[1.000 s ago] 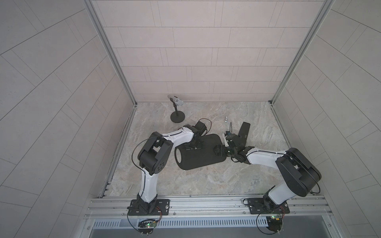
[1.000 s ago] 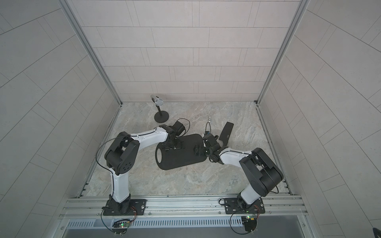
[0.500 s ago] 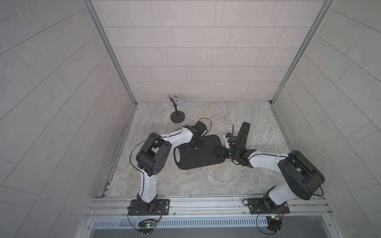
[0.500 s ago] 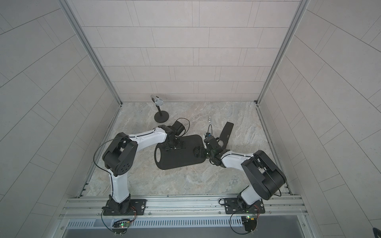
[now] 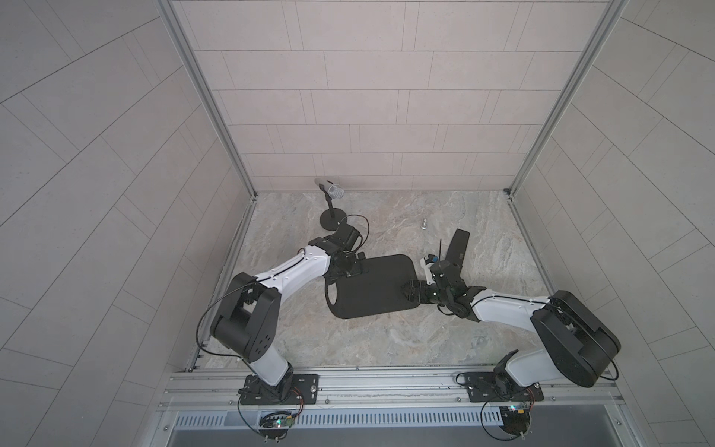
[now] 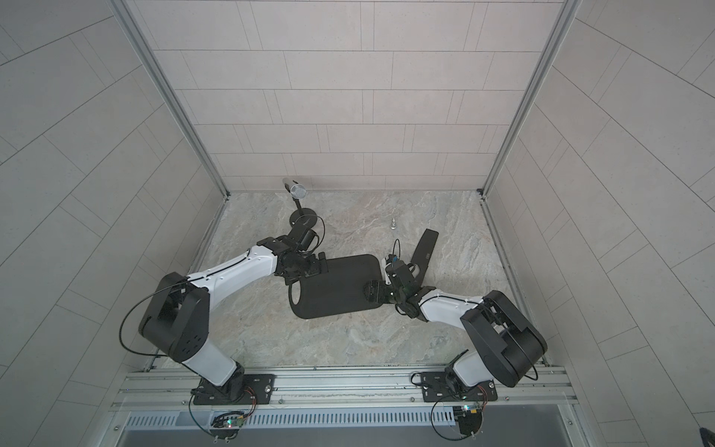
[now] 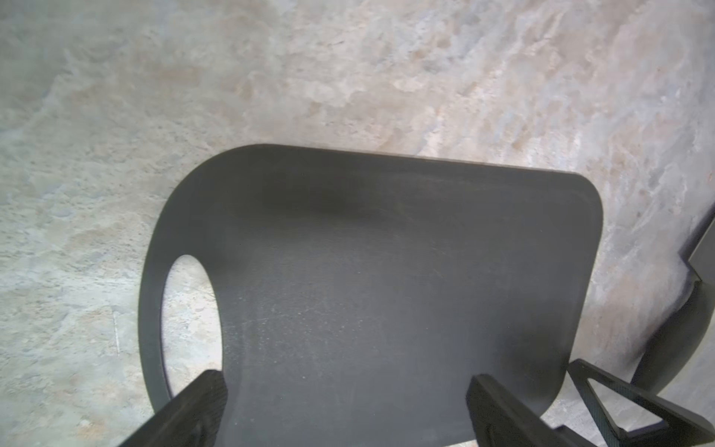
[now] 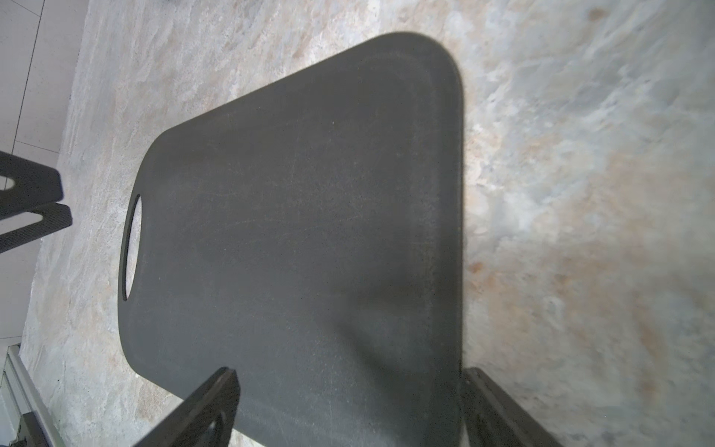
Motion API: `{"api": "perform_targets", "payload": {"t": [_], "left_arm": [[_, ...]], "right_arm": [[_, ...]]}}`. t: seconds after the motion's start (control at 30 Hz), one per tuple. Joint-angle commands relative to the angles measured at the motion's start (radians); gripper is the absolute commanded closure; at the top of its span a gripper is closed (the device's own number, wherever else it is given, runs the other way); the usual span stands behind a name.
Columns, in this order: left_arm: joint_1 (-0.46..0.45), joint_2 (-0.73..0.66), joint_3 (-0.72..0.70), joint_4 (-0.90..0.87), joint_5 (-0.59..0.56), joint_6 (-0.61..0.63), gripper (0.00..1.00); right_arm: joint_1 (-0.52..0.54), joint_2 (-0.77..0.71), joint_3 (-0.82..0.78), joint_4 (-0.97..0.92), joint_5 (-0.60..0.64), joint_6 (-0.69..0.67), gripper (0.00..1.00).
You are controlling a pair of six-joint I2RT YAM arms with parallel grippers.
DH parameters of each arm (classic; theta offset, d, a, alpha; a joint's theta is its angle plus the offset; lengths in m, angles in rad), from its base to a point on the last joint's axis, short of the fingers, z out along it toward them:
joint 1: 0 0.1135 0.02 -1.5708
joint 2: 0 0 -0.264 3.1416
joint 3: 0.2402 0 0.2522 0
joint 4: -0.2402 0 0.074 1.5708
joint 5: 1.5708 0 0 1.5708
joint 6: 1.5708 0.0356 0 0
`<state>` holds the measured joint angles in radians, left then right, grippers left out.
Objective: Align the knife with the edge of the cutting board
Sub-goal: Adjust the work surface at the center of the board.
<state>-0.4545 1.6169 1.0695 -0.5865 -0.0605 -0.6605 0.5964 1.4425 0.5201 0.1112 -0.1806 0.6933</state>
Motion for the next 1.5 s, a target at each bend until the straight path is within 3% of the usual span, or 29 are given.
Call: {"api": "perform_targets", "payload": {"t": [0.0,0.17,0.47,1.03,1.47], "left_arm": [[0.055,-0.056,-0.061,0.048,0.061,0.006,0.00],[0.120,-0.092,-0.124,0.071,0.064,-0.016,0.00],[0.156,-0.075,-0.204,0.137,0.064,-0.059,0.00],[0.159,0.025,-0.249,0.212,0.060,-0.119,0.00],[0.113,0.126,-0.189,0.211,0.057,-0.130,0.00]], "right_arm": [[0.013,0.014,-0.060,-0.215,-0.037,0.036,0.10],[0.014,-0.003,-0.060,-0.226,-0.045,0.034,0.10],[0.012,0.014,-0.001,-0.280,0.014,-0.013,0.08],[-0.038,0.166,0.142,-0.312,-0.002,-0.097,0.08],[-0.024,0.183,0.069,-0.230,-0.034,-0.046,0.08]]}}
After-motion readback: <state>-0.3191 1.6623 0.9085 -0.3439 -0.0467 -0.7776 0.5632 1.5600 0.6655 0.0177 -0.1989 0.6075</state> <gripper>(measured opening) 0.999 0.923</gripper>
